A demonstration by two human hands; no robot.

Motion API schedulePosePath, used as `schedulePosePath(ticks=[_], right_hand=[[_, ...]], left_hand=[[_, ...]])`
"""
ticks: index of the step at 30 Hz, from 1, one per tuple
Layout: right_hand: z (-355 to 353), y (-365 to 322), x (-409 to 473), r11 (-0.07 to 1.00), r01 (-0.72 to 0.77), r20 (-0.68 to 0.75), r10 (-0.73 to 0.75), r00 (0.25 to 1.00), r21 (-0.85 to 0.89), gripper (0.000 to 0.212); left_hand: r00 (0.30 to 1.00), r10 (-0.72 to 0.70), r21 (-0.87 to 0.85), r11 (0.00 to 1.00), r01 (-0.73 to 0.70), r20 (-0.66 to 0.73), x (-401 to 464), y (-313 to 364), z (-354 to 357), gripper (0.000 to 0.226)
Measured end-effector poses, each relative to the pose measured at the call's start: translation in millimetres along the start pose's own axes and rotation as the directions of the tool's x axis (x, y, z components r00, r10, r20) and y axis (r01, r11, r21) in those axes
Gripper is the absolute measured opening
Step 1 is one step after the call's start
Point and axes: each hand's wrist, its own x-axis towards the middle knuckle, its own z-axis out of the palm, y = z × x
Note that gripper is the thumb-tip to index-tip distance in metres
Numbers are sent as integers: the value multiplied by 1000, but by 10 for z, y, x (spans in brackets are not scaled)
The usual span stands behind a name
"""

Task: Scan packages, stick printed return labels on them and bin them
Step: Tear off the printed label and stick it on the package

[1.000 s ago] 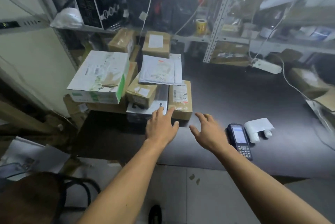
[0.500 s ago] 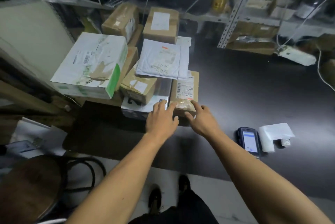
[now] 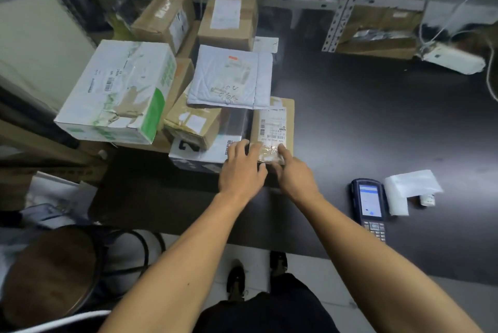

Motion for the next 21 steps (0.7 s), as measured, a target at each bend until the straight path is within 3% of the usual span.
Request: schedulePosePath(ticks=[7,16,21], right_hand=[[20,251,-638,999,-48,-72,47,996,-20,53],[46,660,-1245,985,-173,-136,169,976,-18,55],[-85,880,-1208,983,-129,-112,143,983,128,57]], left_hand=[[993,100,-160,983,-90,56,-144,166,141,57],[929,14,-491,852,183,371,-415,281,631,74],[914,29,-606,757,244,404,-454,414,702,84]])
